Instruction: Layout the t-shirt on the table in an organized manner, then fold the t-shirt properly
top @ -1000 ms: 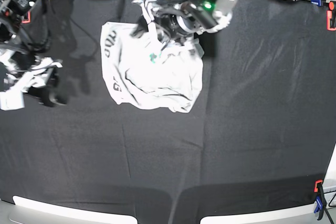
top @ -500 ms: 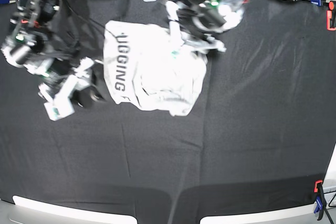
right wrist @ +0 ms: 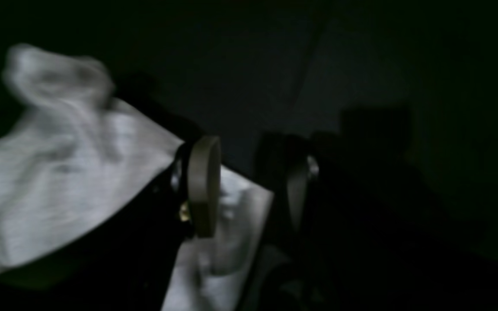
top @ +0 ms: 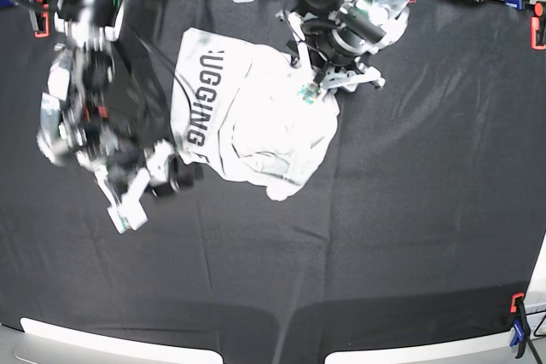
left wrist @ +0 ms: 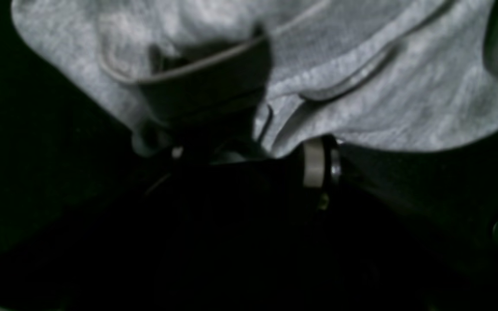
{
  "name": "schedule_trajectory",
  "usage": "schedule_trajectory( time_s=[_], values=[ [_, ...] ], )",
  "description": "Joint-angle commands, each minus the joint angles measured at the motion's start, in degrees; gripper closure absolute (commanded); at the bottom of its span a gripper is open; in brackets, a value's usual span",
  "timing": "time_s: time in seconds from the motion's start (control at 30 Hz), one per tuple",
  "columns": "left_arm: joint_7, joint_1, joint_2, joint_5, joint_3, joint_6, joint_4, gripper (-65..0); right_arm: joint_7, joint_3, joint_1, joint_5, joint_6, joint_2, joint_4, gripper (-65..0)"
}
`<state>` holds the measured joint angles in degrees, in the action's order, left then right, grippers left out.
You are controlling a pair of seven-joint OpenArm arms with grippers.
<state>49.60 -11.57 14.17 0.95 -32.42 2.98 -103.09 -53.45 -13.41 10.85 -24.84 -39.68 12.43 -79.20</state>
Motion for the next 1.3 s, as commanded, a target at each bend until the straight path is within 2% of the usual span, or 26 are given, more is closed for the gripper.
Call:
schedule_trajectory(
  time_s=[0.0, 0.07, 0.13, 0.3, 0.43, 0.6, 0.67, 0.8, 0.97, 1.07, 1.27],
  values=[
    [-1.95, 0.50, -0.04, 0.28, 0.13, 0.72, -0.79, -26.7, 0.94, 0.52, 1.29, -0.09, -0.32, 0.63, 1.42, -24.2],
    [-3.39, 0.50, -0.02, 0.42, 0.13, 0.72, -0.74, -26.7, 2.32, 2.25, 1.36, 0.48, -0.32, 0.76, 5.25, -24.2],
    [-3.34, 0.87, 0.00, 2.05, 0.13, 0.76, -0.70, -26.7, 1.44, 4.00, 0.66, 0.72, -0.32, 0.76, 6.54, -24.2],
    [-3.10, 4.55, 0.00, 6.32, 0.13, 5.01, 3.04, -26.7, -1.09, 4.26, -2.56, 0.39, -0.32, 1.53, 4.87, -24.2],
    [-2.80, 9.35, -0.02, 5.22, 0.13, 5.01, 9.16, -26.7, -3.69, 2.25, -6.95, -4.00, -0.32, 3.13, 1.16, -24.2],
    [-2.80, 14.29, -0.02, 4.37, 0.13, 4.98, 13.00, -26.7, -5.64, 0.46, -14.82, -10.34, -0.32, 3.41, -6.86, -24.2],
    [-2.80, 15.96, -0.07, 4.37, 0.13, 4.96, 13.00, -26.7, -5.70, 0.79, -17.86, -12.13, -0.32, 2.80, -10.19, -24.2],
    [-2.86, 18.84, -0.90, 3.65, 0.11, 3.72, 13.00, -26.7, -5.70, 2.14, -22.12, -12.20, -0.32, -0.57, -13.81, -24.2],
    [-2.60, 20.68, -1.73, 3.23, 0.13, 2.82, 13.00, -26.7, -5.75, 2.29, -23.39, -11.56, -0.32, -4.09, -14.99, -24.2],
    [-2.43, 21.00, -1.70, 3.52, 0.13, 2.86, 13.00, -26.7, -5.97, 2.29, -23.37, -11.26, -0.32, -4.50, -15.30, -24.2],
    [3.06, 21.14, -0.07, 3.98, 0.13, 3.08, 12.46, -26.7, -7.30, -0.28, -23.41, -8.22, -0.32, -3.89, -17.25, -24.2]
  ],
)
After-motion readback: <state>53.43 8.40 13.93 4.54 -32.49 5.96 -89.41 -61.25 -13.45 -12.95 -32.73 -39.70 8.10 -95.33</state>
